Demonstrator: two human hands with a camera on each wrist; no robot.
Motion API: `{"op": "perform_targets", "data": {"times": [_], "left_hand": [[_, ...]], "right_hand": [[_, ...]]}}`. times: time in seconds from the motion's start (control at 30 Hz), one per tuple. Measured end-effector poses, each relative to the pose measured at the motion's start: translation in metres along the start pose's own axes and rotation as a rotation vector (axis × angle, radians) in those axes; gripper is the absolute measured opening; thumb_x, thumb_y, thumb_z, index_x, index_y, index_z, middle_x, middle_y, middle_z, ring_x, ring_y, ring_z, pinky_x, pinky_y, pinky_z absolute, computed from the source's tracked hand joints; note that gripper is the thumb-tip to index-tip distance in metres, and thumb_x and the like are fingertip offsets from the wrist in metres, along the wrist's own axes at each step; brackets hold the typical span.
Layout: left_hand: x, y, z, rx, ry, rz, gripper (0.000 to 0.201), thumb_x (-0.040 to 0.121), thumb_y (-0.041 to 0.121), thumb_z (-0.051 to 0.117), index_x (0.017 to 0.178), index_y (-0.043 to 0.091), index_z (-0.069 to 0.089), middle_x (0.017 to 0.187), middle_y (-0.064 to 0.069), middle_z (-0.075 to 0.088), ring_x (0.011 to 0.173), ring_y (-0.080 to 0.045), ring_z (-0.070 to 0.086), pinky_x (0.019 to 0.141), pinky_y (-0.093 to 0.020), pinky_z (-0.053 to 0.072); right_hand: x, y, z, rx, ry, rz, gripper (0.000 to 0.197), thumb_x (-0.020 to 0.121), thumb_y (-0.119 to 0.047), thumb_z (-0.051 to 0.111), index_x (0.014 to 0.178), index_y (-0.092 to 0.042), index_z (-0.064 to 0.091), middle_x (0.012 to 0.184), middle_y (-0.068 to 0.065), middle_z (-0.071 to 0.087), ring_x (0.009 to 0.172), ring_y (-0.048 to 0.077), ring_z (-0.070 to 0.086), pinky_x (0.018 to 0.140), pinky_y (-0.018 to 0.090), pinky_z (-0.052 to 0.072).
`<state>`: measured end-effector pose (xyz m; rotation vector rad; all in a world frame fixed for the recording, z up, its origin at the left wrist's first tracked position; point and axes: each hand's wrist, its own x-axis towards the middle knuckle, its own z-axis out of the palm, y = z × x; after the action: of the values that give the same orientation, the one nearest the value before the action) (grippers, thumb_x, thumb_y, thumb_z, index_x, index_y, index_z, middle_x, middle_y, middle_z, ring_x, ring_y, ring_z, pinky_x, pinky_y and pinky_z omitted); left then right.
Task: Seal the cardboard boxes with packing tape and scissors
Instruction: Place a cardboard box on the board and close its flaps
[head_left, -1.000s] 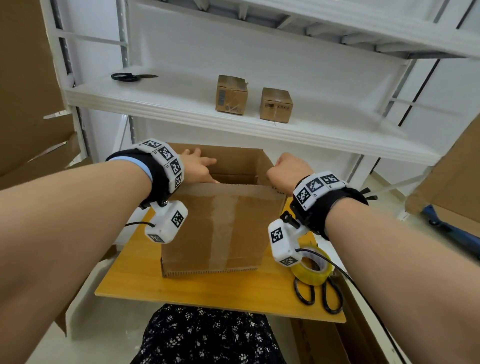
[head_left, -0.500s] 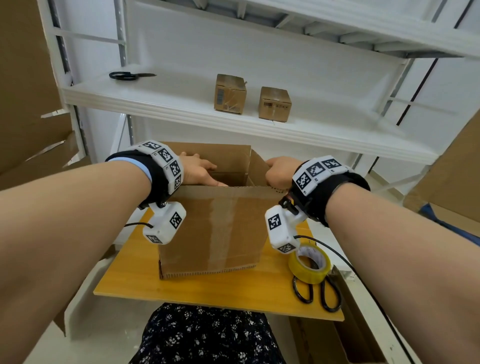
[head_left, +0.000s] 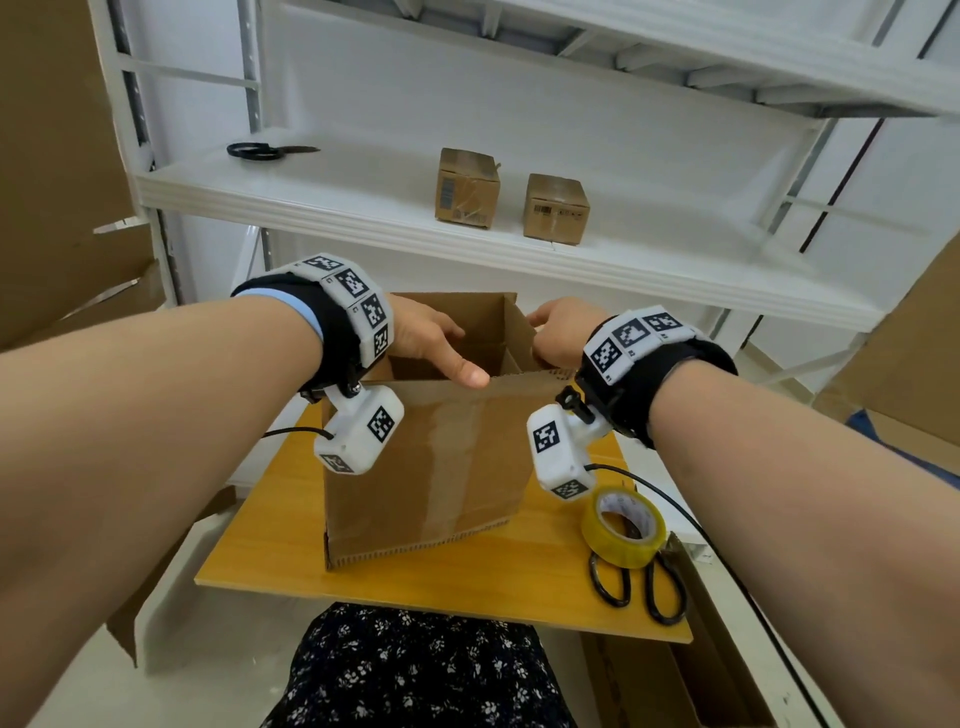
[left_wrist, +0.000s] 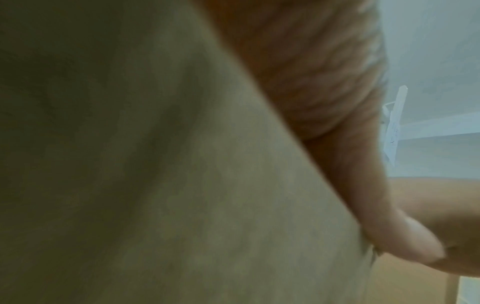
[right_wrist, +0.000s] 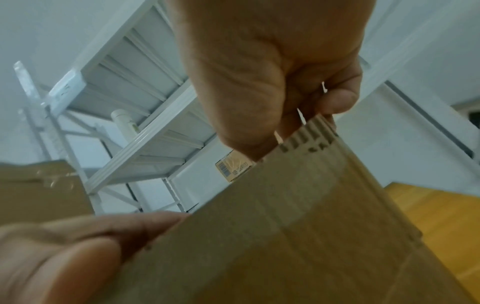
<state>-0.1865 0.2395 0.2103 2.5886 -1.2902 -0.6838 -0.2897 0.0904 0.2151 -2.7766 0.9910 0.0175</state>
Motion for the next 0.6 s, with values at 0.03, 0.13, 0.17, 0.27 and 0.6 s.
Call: {"op": "perform_targets", "data": {"times": [0.03,0.13,0.17,0.27,0.6], "left_hand": [[0.0,0.0,-0.001,0.012,0.023,-0.006,0.113,0.054,0.074,0.059,0.151,0.028,0.028,0.158,-0.001,0.026,0.145,-0.024,0.022,0.119,-0.046,0.014],[-0.001,0.0,-0.001,0.053,0.078,-0.026,0.101,0.065,0.075,0.059,0.15,0.027,0.032,0.155,-0.001,0.032,0.142,-0.023,0.029,0.117,-0.043,0.02],[-0.002,0.0,-0.001,0.068,0.085,-0.027,0.093,0.073,0.073,0.057,0.15,0.027,0.033,0.154,-0.001,0.033,0.141,-0.023,0.03,0.115,-0.042,0.021],[-0.005,0.0,-0.002,0.107,0.086,-0.003,0.074,0.087,0.067,0.048,0.147,0.025,0.039,0.15,0.002,0.04,0.136,-0.02,0.038,0.112,-0.038,0.026],[0.001,-0.006,0.01,0.179,0.157,0.051,0.046,0.104,0.036,0.037,0.147,0.022,0.039,0.148,0.0,0.042,0.135,-0.019,0.039,0.109,-0.031,0.026]], "right_hand": [[-0.001,0.0,0.001,-0.038,-0.002,-0.028,0.036,0.098,-0.025,0.058,0.133,-0.016,0.061,0.128,0.005,0.065,0.116,0.025,0.061,0.096,0.035,0.049],[0.001,0.0,0.006,-0.049,-0.041,-0.041,0.053,0.095,-0.059,0.051,0.124,-0.018,0.066,0.122,0.003,0.066,0.106,0.022,0.062,0.083,0.033,0.045],[0.001,0.0,0.007,-0.042,-0.055,-0.039,0.06,0.095,-0.065,0.044,0.122,-0.017,0.066,0.122,0.005,0.065,0.103,0.023,0.061,0.081,0.033,0.044],[0.0,0.001,0.007,-0.016,-0.149,-0.061,0.076,0.098,-0.069,0.02,0.13,-0.015,0.063,0.136,0.011,0.058,0.12,0.028,0.056,0.096,0.038,0.04],[-0.003,0.01,0.019,0.325,-0.263,-0.005,0.091,0.084,-0.084,0.029,0.143,-0.017,0.049,0.145,0.008,0.05,0.13,0.031,0.05,0.11,0.05,0.039]]}}
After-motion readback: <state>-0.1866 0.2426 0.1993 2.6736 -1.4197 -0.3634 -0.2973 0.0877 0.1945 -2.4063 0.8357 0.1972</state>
